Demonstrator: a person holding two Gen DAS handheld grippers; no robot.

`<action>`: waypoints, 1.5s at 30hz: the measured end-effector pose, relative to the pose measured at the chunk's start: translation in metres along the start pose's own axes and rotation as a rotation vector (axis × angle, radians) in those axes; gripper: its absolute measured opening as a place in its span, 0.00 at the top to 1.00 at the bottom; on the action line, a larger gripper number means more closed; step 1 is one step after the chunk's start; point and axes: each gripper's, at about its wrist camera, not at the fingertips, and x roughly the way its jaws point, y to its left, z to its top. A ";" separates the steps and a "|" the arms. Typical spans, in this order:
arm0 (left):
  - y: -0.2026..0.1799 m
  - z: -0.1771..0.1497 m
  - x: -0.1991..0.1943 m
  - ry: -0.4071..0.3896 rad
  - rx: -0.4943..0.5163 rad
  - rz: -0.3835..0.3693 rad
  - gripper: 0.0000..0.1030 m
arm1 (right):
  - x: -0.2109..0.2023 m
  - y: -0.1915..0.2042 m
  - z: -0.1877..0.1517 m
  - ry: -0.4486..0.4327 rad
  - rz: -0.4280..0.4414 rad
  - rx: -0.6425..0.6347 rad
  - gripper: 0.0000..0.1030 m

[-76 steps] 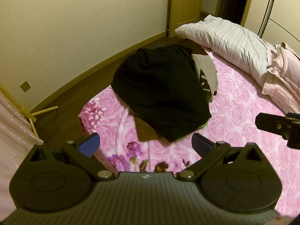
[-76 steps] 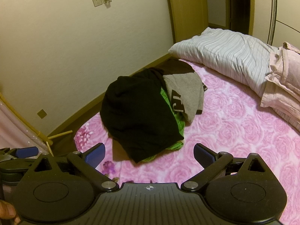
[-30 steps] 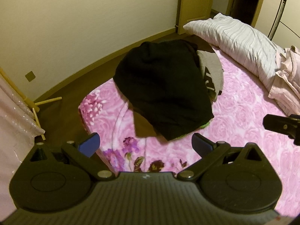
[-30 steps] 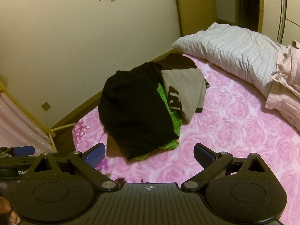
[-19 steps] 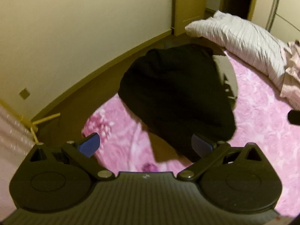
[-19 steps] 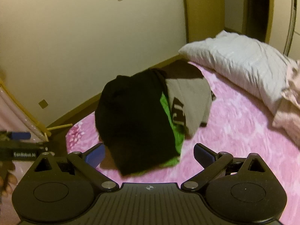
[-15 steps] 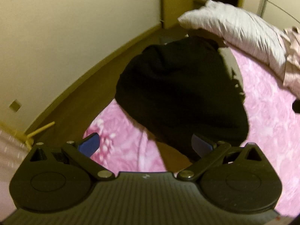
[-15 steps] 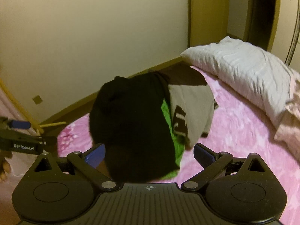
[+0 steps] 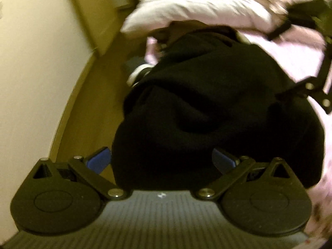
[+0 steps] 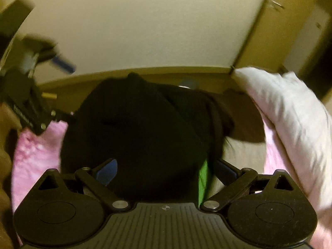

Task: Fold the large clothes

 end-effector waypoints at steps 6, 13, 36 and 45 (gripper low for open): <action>0.016 0.000 0.036 -0.019 0.102 -0.157 0.15 | 0.035 0.004 0.004 0.004 0.007 -0.027 0.14; 0.007 0.007 0.021 0.021 0.114 -0.138 0.73 | 0.019 0.006 0.011 0.000 -0.008 -0.021 0.72; -0.345 0.072 -0.214 -0.246 0.318 -0.355 0.97 | -0.366 -0.007 -0.254 -0.197 -0.293 0.572 0.93; -0.546 0.110 -0.191 -0.188 0.486 -0.593 0.76 | -0.491 -0.034 -0.452 -0.018 -0.730 0.889 0.63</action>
